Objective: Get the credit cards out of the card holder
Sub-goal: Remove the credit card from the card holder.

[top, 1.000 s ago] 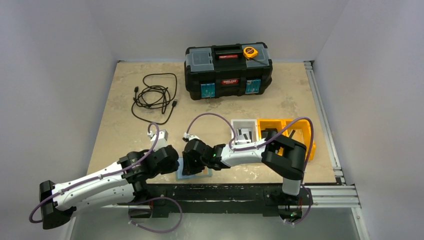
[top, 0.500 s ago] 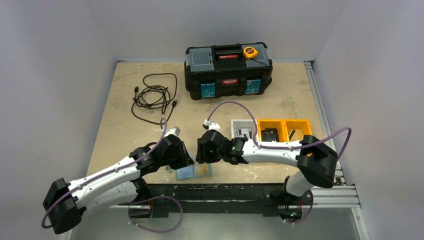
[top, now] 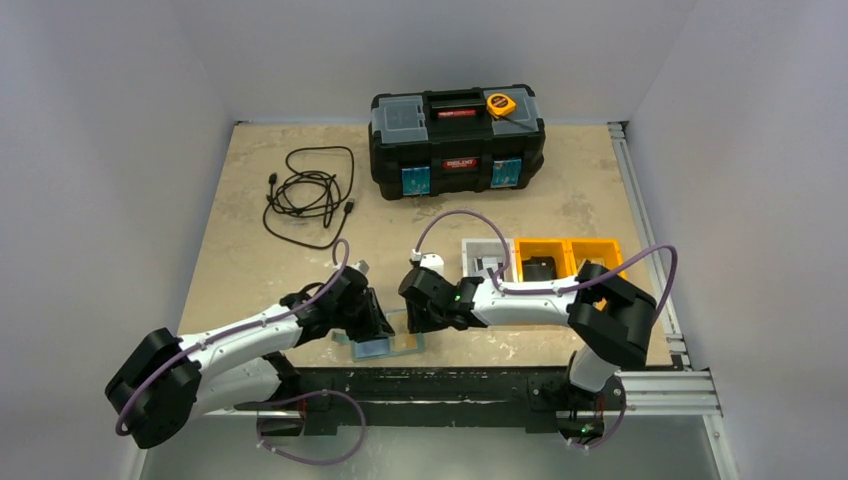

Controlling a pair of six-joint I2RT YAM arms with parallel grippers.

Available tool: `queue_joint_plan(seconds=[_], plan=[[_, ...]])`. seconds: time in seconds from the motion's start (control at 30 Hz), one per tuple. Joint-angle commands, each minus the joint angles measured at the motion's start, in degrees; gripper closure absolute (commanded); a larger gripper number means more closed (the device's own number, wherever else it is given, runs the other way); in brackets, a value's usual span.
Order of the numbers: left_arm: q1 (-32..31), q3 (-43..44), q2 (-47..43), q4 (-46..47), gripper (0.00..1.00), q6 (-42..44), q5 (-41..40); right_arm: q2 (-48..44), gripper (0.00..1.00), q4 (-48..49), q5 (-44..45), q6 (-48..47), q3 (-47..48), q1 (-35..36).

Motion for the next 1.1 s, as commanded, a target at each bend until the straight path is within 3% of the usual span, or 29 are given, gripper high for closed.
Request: queue_joint_plan(seconds=[0.0,0.27,0.87,1.07], plan=[[1.81,-2.45,1.48,7.16,0.77,1.33,3.78,0.7,0.65,-0.17,1.9,-0.74,2.88,0.27],[3.01,-3.44,3.26,6.75,0.78,2.33,3.2,1.92,0.73,-2.2,3.79,-1.33,4.58,0.33],[3.59,-4.6,4.09,6.31,0.81,2.66,2.45,5.39,0.75,-1.97,2.77,-1.86,5.43,0.98],[3.69,-6.09,5.49,9.15,0.8,2.19,3.01,5.17,0.87,-0.36,0.5,-2.14,5.26,1.87]])
